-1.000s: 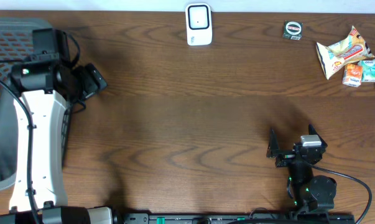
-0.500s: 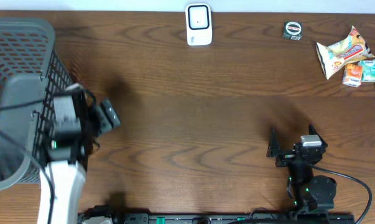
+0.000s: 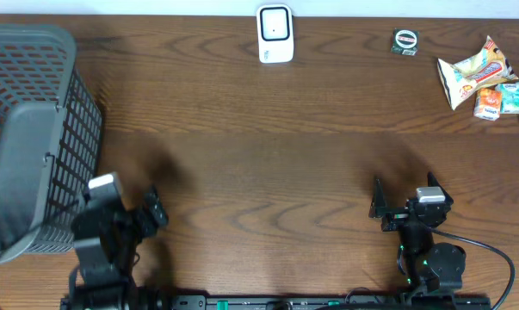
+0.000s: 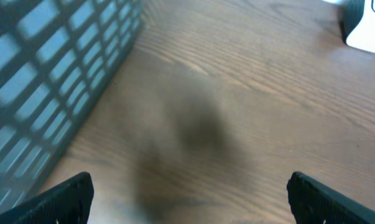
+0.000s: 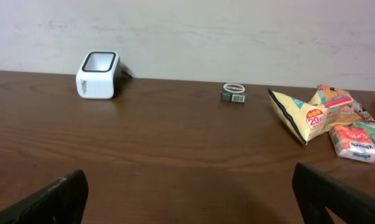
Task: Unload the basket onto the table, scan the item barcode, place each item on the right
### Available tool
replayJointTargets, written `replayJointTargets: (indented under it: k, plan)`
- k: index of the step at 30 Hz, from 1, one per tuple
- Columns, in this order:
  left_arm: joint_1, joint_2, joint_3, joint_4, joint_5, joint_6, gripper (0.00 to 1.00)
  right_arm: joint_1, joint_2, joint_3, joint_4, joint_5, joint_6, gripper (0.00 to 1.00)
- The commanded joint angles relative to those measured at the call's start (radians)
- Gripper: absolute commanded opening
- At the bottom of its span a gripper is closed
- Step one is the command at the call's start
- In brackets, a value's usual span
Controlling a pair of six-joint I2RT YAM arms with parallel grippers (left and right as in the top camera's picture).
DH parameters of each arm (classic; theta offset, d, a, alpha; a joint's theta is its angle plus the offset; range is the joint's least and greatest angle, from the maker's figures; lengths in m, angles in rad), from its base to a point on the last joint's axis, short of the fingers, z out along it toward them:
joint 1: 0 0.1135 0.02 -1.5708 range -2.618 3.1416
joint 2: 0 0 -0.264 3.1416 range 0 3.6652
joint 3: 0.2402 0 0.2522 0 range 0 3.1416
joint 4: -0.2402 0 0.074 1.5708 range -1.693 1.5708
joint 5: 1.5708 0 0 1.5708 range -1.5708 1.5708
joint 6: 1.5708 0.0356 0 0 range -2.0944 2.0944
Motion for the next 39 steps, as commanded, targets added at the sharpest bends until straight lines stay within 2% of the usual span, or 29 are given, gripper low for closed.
replayJointTargets:
  k: [1, 13, 20, 29, 32, 39]
  plan:
    - [0.01, -0.091, -0.019, -0.006, 0.013, 0.024, 0.98, -0.004, -0.006, -0.002, -0.005, 0.005, -0.008, 0.99]
    - [0.01, -0.242, -0.129, 0.182, 0.019, 0.024, 0.98, -0.004, -0.006, -0.002, -0.005, 0.005, -0.008, 0.99]
    - [0.01, -0.346, -0.309, 0.493, 0.117, 0.024, 0.98, -0.004, -0.006, -0.002, -0.005, 0.005, -0.008, 0.99]
    - [0.002, -0.358, -0.457, 0.763, 0.119, 0.025, 0.97, -0.004, -0.006, -0.002, -0.005, 0.005, -0.008, 0.99]
    - [-0.007, -0.358, -0.459, 0.748, 0.12, 0.065, 0.98, -0.004, -0.006, -0.002, -0.005, 0.005, -0.008, 0.99]
    - [-0.068, -0.358, -0.459, 0.679, 0.119, 0.288, 0.97, -0.004, -0.006, -0.002, -0.005, 0.005, -0.008, 0.99]
